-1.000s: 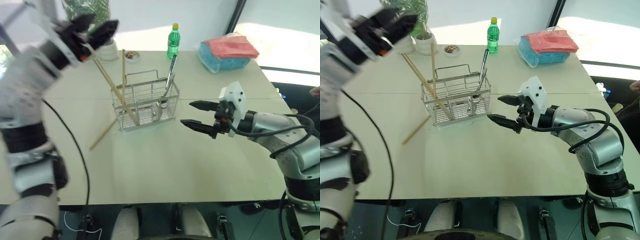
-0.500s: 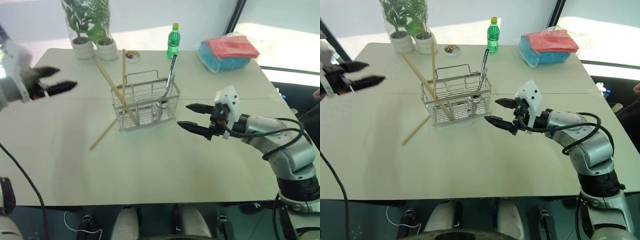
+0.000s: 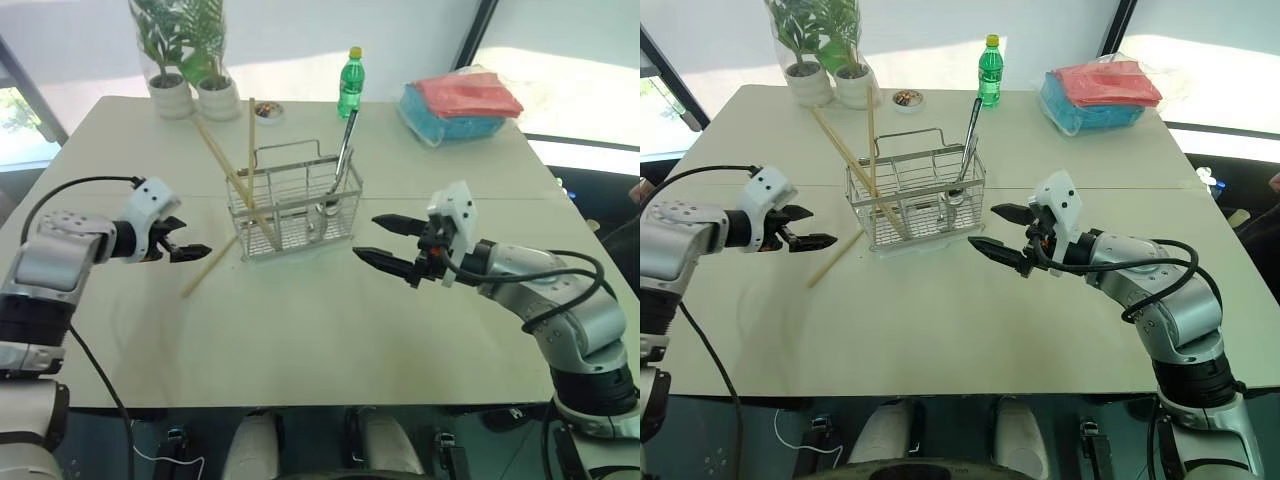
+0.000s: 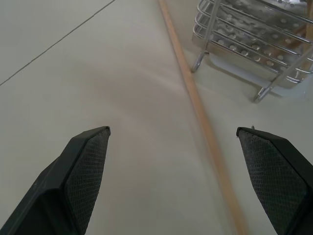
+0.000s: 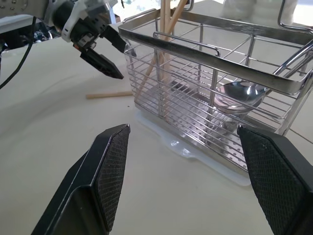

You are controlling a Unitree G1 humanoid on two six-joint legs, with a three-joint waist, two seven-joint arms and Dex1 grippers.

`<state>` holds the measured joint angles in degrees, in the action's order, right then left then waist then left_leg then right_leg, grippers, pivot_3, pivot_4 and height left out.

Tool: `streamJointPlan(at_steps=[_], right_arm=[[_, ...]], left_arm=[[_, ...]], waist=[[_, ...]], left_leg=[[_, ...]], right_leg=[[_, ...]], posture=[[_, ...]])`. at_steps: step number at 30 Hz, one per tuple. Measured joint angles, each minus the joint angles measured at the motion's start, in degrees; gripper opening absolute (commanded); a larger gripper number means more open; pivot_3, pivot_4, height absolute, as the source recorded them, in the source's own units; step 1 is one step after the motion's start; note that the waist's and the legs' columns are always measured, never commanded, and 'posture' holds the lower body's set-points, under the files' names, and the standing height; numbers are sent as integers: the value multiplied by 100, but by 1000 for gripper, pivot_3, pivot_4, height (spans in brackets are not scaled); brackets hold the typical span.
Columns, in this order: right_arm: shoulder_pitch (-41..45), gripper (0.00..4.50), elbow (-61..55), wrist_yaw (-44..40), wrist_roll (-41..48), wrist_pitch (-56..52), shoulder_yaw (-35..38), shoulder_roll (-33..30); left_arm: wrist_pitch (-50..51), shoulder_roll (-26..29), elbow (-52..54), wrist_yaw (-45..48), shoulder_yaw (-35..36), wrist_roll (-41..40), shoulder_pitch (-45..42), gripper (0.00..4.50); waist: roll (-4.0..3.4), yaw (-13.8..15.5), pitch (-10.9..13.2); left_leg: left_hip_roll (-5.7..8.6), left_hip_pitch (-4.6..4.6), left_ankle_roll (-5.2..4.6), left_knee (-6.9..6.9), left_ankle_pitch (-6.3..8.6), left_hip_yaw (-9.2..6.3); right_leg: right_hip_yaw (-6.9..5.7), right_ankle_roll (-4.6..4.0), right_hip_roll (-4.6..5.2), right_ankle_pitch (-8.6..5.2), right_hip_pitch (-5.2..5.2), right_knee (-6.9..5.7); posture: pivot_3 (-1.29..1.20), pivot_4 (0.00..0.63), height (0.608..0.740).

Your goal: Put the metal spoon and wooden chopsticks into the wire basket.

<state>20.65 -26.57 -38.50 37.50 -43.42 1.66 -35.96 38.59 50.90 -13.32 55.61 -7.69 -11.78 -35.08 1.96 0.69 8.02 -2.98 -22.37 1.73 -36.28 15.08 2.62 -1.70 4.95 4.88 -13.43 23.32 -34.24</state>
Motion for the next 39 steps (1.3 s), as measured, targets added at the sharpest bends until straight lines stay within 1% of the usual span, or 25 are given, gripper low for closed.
streamJointPlan(at_steps=[3, 12, 29, 30, 31, 32, 33, 34, 35, 37, 39], right_arm=[[-17, 3636, -82, 55, 69, -1, 42, 54], [-51, 3636, -151, 226, 217, -61, 128, 114], [-111, 3636, -202, 368, 318, -202, 336, 106], [-111, 3636, -202, 375, 328, -210, 337, 106], [-108, 3636, -202, 389, 333, -225, 341, 104], [-108, 3636, -202, 391, 334, -228, 341, 105], [-107, 3636, -202, 400, 336, -235, 344, 104], [-107, 3636, -202, 406, 341, -239, 345, 104], [-107, 3636, -202, 410, 345, -240, 346, 104], [-107, 3636, -202, 428, 352, -241, 347, 104], [-107, 3636, -202, 441, 364, -241, 349, 104]], left_arm=[[70, -277, -64, -70, -114, 110, -147, 4370], [82, -780, -446, -166, -321, 385, -515, 4370], [192, -976, -931, -263, -425, 765, -616, 4370], [192, -979, -964, -254, -445, 775, -641, 4144], [188, -1004, -1055, -235, -454, 787, -694, 3781], [189, -1007, -1072, -235, -456, 792, -705, 3592], [195, -1026, -1145, -236, -457, 808, -754, 3072], [197, -1038, -1204, -235, -458, 831, -792, 2649], [194, -1038, -1235, -232, -457, 849, -807, 2059], [175, -1038, -1294, -219, -459, 881, -843, 1110], [150, -1038, -1336, -218, -459, 908, -857, 51]], waist=[[2, 7, -1], [1, -6, -1], [2, 1, -3], [0, 0, -4], [-2, 1, -5], [-1, 1, -5], [-2, 1, -5], [-2, 0, -5], [-2, 0, -5], [-2, -1, -5], [-2, -1, -5]], left_leg=[[0, -1, 0, -3, 0, -2], [0, -1, -1, -3, 0, -3], [0, 3, -1, -4, 0, -6], [0, 5, -1, -3, 0, -7], [0, 7, -1, -4, 0, -7], [0, 7, -1, -4, 0, -7], [-1, 7, -1, -4, 0, -9], [-1, 7, -1, -4, 0, -9], [-1, 7, -1, -4, 0, -9], [-1, 7, -1, -4, 0, -9], [-1, 7, -1, -4, 0, -9]], right_leg=[[0, 0, -1, 0, -1, 0], [0, 4, -4, 2, -1, -1], [0, 3, -5, 2, -7, -2], [0, 3, -5, 2, -8, -2], [0, 2, -5, 1, -10, -3], [0, 2, -5, 1, -10, -3], [0, 2, -5, 1, -10, -3], [0, 1, -5, 1, -10, -3], [0, 1, -5, 1, -10, -3], [0, 2, -5, 1, -10, -3], [0, 2, -5, 1, -10, -3]], posture=[[0, 150, 723], [0, 150, 723], [0, 150, 723], [0, 150, 723], [0, 150, 723], [0, 150, 723], [0, 150, 723], [0, 150, 723], [0, 150, 723], [0, 150, 723], [0, 150, 723]])
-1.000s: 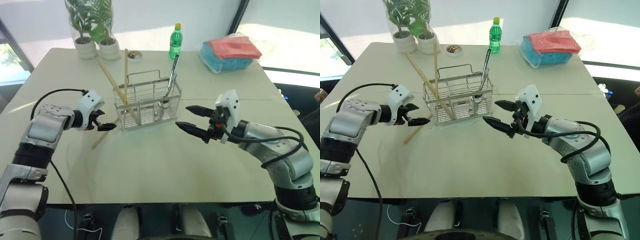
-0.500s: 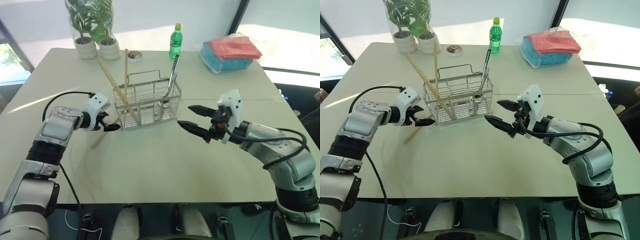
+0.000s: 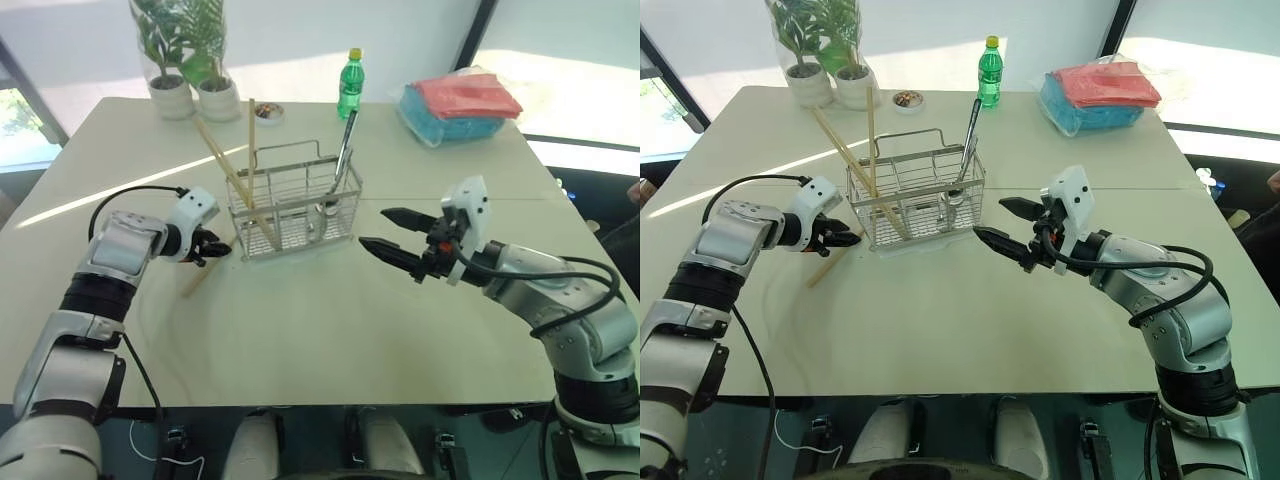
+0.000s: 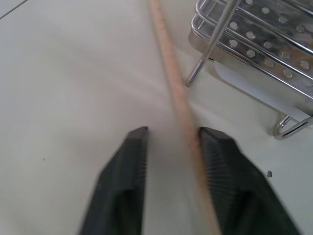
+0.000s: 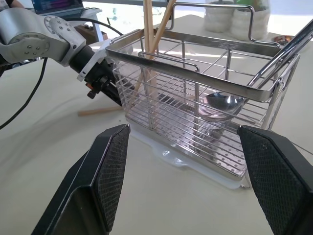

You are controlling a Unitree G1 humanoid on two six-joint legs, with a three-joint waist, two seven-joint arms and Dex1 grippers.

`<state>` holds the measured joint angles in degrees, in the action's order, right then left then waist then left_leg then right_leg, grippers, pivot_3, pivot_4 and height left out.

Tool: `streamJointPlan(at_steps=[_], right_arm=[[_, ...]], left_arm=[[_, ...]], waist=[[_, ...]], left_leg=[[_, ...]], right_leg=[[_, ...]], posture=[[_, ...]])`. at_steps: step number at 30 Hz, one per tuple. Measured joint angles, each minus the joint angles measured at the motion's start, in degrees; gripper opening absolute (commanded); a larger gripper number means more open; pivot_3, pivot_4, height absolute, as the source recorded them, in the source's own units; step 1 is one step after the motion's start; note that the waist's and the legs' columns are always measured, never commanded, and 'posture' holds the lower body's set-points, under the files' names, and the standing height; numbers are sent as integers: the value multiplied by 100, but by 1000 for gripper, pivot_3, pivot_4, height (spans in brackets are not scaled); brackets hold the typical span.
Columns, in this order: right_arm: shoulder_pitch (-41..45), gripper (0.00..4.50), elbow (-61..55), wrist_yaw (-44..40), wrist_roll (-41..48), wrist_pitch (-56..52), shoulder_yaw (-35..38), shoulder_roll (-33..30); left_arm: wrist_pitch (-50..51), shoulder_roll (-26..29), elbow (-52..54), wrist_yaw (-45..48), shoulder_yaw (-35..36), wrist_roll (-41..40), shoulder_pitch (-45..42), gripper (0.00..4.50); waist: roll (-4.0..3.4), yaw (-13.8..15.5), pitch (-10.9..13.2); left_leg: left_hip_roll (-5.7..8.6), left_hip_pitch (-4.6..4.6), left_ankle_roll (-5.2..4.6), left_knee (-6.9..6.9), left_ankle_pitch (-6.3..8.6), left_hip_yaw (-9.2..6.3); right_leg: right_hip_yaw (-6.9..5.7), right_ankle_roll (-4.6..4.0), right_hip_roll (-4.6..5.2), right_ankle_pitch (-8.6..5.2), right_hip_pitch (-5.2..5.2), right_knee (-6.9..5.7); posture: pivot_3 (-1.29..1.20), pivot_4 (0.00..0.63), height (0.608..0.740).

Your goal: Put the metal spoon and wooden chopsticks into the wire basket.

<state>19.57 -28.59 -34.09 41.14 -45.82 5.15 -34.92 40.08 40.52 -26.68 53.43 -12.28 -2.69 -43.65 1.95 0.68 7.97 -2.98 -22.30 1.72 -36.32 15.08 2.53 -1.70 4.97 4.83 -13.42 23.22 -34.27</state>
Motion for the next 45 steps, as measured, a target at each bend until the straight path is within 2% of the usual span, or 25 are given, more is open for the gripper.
streamJointPlan(at_steps=[11, 17, 22, 24, 29, 33, 38, 41, 45], right_arm=[[-130, 3636, -167, -357, 240, -6, 6, -241], [-169, 3636, -290, -681, 355, -2, 6, -499], [-140, 3636, -274, -784, 349, 7, 5, -614], [-79, 3636, -264, -804, 344, 12, 5, -624], [-38, 3636, -240, -931, 295, 32, 4, -681], [131, 3636, -240, -1157, 310, 57, 5, -793], [355, 3636, -215, -1231, 353, 68, 35, -827], [403, 3636, -128, -1210, 350, 75, 50, -827], [462, 3636, -111, -1127, 346, 77, 56, -824]], left_arm=[[-59, 1, -410, -165, 45, 87, -166, 51], [-67, 6, -586, -698, 521, 63, -27, 51], [-172, -1, -814, -1484, 1532, -248, 127, 51], [-368, -19, -724, -1811, 2194, -551, 187, 51], [-555, -345, 302, -2440, 3671, -1555, 109, 51], [-576, -537, 1004, -2909, 4325, -2248, -534, 51], [-667, -613, 1513, -3024, 4239, -2722, -1662, 51], [-762, -897, 1560, -3040, 4032, -2850, -2163, 51], [-930, -1322, 1566, -2937, 3484, -2854, -2284, 51]], waist=[[-1, -24, -2], [-1, -74, -2], [1, -127, -1], [2, -120, -1], [9, -40, 0], [15, 18, -1], [15, 7, -2], [15, 12, -2], [13, 4, -2]], left_leg=[[-3, 6, 0, 0, 0, -1], [-7, 12, -1, 2, 0, -2], [-9, 8, 0, 4, 0, -6], [-9, 3, 0, 3, 0, -7], [-4, -5, 0, -2, 0, -6], [-1, -7, 1, -12, 0, -8], [3, -2, 1, -15, 0, -8], [2, 0, 1, -16, 0, -9], [2, 2, 1, -16, 0, -9]], right_leg=[[0, 1, -3, 1, -1, -5], [1, 2, -8, 1, -1, -7], [-1, 19, -8, 11, 2, -7], [-2, 20, -7, 12, 2, -6], [-4, 23, 1, 14, 0, 0], [-5, 23, 2, 14, -9, 2], [-4, 24, 1, 14, -16, 3], [-5, 24, -1, 14, -18, 2], [-4, 24, -2, 14, -20, 2]], posture=[[0, 150, 723], [0, 150, 723], [0, 150, 723], [0, 150, 723], [0, 150, 723], [0, 150, 723], [0, 150, 723], [0, 150, 723], [0, 150, 723]])
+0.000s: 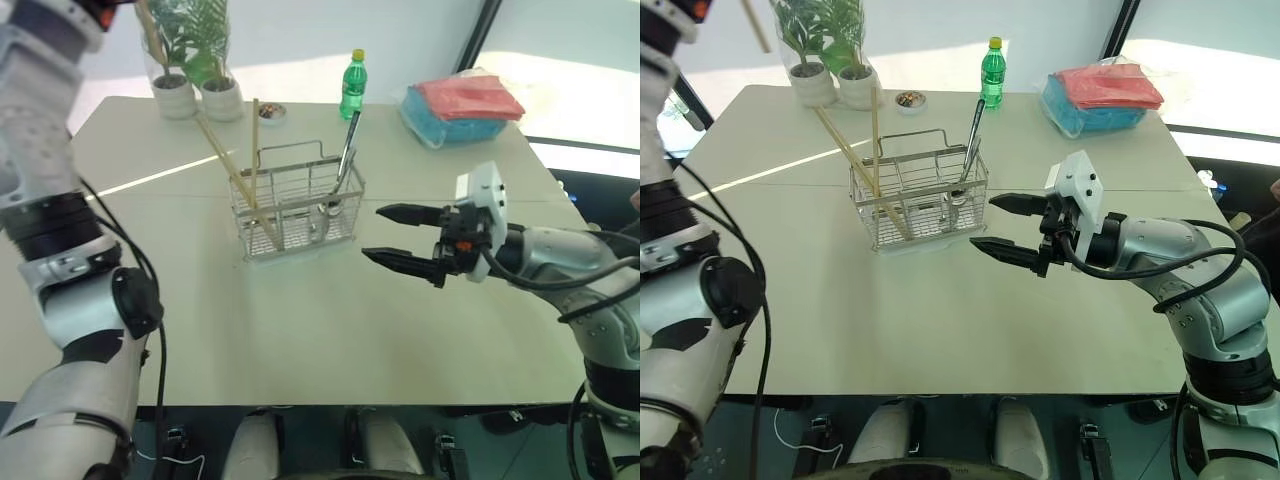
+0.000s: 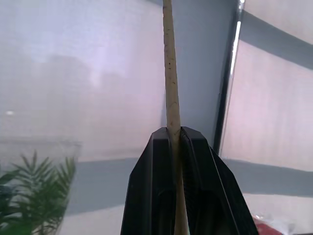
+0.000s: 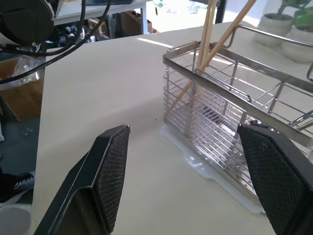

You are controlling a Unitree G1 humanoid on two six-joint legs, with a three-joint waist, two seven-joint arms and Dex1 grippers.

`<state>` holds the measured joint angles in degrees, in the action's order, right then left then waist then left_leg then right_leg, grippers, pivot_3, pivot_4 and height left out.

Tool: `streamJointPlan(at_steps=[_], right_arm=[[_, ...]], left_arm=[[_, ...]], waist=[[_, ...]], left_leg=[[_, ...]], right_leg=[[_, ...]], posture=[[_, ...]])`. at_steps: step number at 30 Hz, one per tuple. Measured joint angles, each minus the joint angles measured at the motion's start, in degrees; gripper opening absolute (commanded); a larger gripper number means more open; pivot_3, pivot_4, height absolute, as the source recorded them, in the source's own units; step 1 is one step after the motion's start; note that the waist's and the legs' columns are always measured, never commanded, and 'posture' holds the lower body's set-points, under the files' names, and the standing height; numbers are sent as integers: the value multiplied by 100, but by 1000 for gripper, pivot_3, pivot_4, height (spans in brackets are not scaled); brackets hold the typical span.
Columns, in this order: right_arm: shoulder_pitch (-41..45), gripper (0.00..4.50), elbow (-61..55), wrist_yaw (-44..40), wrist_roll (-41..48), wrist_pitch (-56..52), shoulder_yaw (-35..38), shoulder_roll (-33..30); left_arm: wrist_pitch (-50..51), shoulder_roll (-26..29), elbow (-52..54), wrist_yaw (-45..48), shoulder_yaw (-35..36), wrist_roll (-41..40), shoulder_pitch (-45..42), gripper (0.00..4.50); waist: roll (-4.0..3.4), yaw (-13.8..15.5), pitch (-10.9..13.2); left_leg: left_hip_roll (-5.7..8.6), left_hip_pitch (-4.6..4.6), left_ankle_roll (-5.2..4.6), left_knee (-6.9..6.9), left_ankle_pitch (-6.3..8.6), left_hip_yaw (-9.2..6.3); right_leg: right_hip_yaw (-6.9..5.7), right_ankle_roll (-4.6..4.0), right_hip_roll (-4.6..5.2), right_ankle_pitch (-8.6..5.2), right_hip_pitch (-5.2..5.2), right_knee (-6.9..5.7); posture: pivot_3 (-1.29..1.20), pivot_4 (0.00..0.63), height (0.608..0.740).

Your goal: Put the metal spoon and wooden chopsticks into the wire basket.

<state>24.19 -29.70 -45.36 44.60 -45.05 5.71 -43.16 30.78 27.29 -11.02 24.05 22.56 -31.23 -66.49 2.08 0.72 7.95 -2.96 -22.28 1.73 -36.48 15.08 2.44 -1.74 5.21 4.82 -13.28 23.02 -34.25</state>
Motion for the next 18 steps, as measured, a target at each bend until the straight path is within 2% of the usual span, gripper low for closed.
streamJointPlan(at_steps=[4, 12, 18], right_arm=[[1, 3636, -2, 176, -11, 0, 24, 6], [-121, 3636, -47, 480, -10, -1, 164, 51], [-153, 3636, -32, 591, -50, 3, 186, 91]], left_arm=[[-109, -445, 59, 182, -532, 67, 590, 51], [-51, -961, 714, -41, -913, 73, 1829, 51], [84, -1050, 1264, -223, -1043, 72, 2348, 51]], waist=[[-7, -20, 1], [-8, -3, 2], [-9, 2, 2]], left_leg=[[-2, 0, 0, 0, 0, 0], [-6, -4, -1, 1, 0, -2], [-5, -5, -1, -3, 0, -5]], right_leg=[[2, 0, -4, 0, 4, -1], [3, 0, -9, 0, 8, 1], [4, -2, -8, -1, 5, 2]], posture=[[0, 150, 723], [0, 150, 723], [0, 150, 723]])
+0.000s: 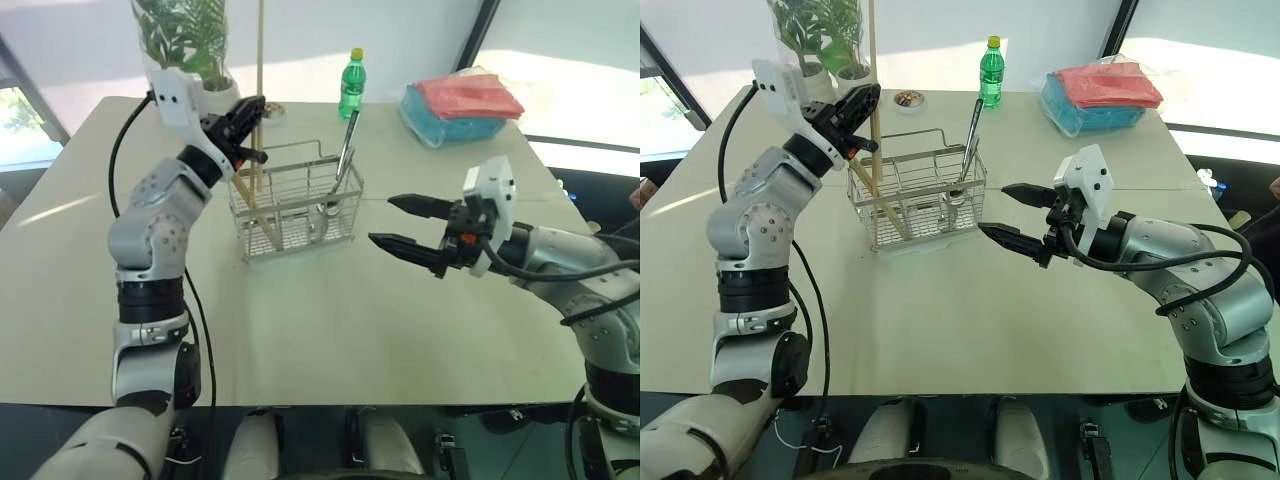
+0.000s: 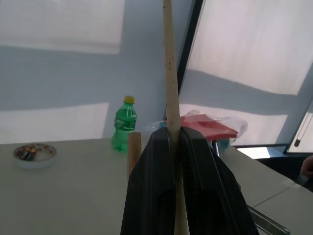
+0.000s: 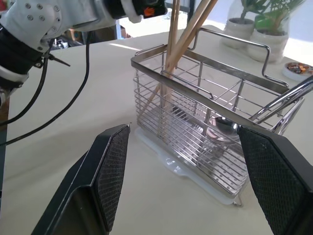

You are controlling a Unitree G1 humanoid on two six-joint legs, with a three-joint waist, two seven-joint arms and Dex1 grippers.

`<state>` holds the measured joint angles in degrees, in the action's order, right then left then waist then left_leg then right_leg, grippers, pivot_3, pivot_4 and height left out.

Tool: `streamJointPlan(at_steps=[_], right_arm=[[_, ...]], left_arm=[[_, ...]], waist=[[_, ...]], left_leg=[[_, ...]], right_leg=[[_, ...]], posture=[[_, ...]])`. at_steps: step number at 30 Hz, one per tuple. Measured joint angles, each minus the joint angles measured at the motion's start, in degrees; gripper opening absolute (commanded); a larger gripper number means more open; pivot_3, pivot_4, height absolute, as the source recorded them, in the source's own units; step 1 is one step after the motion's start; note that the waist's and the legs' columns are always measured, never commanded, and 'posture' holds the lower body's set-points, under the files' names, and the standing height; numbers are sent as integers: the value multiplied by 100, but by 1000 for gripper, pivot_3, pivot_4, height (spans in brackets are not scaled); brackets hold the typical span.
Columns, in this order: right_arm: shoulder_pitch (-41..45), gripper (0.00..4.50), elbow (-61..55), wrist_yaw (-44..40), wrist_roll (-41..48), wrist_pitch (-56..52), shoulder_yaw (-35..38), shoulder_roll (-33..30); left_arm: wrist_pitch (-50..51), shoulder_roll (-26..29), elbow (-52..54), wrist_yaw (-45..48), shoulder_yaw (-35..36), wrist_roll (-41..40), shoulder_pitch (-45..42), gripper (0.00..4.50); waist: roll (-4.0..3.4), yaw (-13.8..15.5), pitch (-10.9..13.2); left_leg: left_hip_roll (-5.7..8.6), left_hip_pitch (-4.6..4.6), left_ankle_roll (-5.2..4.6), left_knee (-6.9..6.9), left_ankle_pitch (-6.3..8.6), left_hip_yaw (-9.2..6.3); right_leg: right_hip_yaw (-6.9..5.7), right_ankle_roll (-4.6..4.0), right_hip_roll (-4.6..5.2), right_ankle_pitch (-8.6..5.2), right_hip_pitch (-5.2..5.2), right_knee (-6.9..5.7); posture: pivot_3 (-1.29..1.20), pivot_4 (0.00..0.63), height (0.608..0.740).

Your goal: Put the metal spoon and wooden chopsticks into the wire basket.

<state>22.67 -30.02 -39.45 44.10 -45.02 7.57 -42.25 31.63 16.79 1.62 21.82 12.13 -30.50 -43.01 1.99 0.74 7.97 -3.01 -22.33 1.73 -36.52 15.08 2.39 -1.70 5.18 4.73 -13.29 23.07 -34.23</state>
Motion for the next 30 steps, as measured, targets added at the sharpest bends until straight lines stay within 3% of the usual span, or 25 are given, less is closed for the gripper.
streamJointPlan(at_steps=[3, 4, 7, 12, 22, 24, 30], right_arm=[[3, 3636, 24, 11, -4, 0, 12, 7], [6, 3636, 53, 12, -3, 0, 19, 14], [42, 3636, 158, 13, -7, 0, 27, 25], [77, 3636, 300, -21, -65, 59, 27, 25], [223, 3636, 518, -133, -190, 161, -52, 60], [270, 3636, 557, -162, -235, 185, -70, 70], [316, 3636, 815, -382, -426, 342, -195, 73]], left_arm=[[5, 1, 123, -63, -24, 24, 139, 51], [-2, -1, 181, -71, -45, 53, 211, 402], [38, -12, 268, -80, -104, 50, 396, 1711], [215, -30, 543, -75, -122, -126, 505, 4371], [499, 403, 1049, -220, 108, -348, 565, 4470], [567, 736, 1058, -131, 236, -420, 505, 4470], [285, 2452, 999, 1043, 515, -364, 459, 4470]], waist=[[0, -1, 0], [0, -2, 0], [0, -2, 0], [0, -1, 0], [-3, -12, 1], [-3, -14, 2], [-11, -14, 6]], left_leg=[[0, 0, 0, -1, 0, -1], [0, 1, 0, -1, 0, -1], [0, 0, 0, 0, 0, -1], [0, 0, 0, -1, 0, -1], [0, 1, 0, 0, 0, -5], [0, 1, 0, 1, 0, -5], [0, 3, 0, 7, 0, 1]], right_leg=[[0, -2, 0, -1, 0, 0], [0, -2, 0, -1, 0, 0], [0, -4, 0, -2, 0, 1], [0, -12, 0, -7, -1, 2], [0, -18, -2, -10, 0, 1], [-1, -19, -3, -11, 2, 1], [0, -23, -2, -13, 4, 4]], posture=[[0, 150, 723], [0, 150, 723], [0, 150, 723], [0, 150, 723], [0, 150, 723], [0, 150, 723], [0, 150, 723]])
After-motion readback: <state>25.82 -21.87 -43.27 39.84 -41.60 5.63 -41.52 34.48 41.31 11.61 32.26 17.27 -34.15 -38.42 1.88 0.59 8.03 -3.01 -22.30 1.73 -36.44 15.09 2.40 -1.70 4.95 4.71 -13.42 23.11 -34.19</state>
